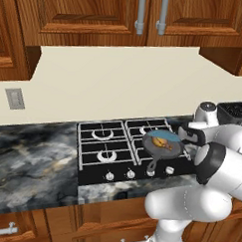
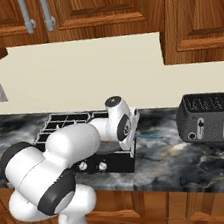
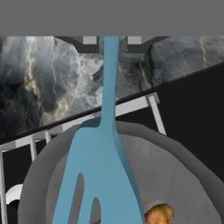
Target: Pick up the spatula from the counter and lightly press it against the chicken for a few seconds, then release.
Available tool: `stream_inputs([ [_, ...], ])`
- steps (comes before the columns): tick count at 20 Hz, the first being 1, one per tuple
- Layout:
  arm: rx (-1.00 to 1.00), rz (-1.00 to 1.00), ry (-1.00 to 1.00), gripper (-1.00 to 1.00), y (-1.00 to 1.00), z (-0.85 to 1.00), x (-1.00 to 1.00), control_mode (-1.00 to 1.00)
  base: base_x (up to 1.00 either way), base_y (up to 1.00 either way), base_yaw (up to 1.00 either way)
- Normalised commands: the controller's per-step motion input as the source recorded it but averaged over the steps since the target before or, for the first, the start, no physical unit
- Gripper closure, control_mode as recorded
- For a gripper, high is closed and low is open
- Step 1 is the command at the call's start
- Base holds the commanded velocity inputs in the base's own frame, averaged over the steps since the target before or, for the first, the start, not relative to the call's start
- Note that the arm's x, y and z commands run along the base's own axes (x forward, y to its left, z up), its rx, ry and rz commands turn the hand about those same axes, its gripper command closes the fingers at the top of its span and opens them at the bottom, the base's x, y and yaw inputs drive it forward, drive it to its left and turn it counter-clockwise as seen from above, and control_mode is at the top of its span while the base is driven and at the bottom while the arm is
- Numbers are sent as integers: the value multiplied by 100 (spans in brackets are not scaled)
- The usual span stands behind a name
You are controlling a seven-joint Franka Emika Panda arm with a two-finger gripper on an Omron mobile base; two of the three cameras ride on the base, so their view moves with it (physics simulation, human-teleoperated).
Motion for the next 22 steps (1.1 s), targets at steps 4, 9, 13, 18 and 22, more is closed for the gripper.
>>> stream_inputs([
  [4,0,4,0,100,0,0,-1,-100,0,0,0],
  [9,0,2,0,100,0,0,0,-100,0,0,0],
  [13,-2,1,0,100,0,0,0,-100,0,0,0],
  [18,-4,2,0,100,1,0,0,-100,0,0,0],
  [22,-4,2,0,100,2,0,-2,-100,0,0,0],
])
